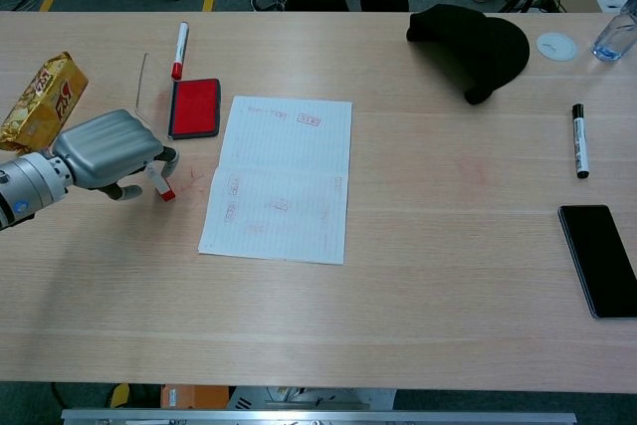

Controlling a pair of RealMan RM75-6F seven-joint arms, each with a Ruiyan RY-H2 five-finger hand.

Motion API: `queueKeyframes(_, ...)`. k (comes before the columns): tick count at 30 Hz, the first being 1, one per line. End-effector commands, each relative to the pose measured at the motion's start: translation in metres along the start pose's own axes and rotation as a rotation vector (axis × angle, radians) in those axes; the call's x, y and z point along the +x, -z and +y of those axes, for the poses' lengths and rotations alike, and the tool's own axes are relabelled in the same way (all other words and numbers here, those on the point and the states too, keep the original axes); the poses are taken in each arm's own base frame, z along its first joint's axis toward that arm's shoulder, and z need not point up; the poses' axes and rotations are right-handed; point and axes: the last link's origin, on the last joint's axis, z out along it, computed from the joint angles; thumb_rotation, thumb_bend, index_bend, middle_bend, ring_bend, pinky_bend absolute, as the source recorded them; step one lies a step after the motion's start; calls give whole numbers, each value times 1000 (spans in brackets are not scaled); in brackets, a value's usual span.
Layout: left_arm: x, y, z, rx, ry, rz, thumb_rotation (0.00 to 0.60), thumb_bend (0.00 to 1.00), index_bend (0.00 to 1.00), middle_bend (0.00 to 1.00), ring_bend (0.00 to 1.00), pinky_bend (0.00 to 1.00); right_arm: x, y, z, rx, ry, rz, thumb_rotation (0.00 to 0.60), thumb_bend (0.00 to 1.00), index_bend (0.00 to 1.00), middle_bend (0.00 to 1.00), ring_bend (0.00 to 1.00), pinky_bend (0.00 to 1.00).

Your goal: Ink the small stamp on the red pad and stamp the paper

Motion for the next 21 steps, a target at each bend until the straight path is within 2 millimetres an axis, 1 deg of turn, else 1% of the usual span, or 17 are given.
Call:
queueKeyframes(1,-1,-2,0,6,-6,5,600,233,460,1000,1000,1000,0,0,1,-2,0,-1,600,54,300,377,341,481)
queueKeyframes(14,-5,-7,3,6,-22,11,600,234,484,1000,1000,1000,-1,0,0,0,0,-3,600,54,299,377,341,481)
queueKeyframes(21,-5,-9,5,-1,-17,13,600,258,482,1000,1000,1000,-1,1,1,-7,1,-5,600,54,299,377,340,481)
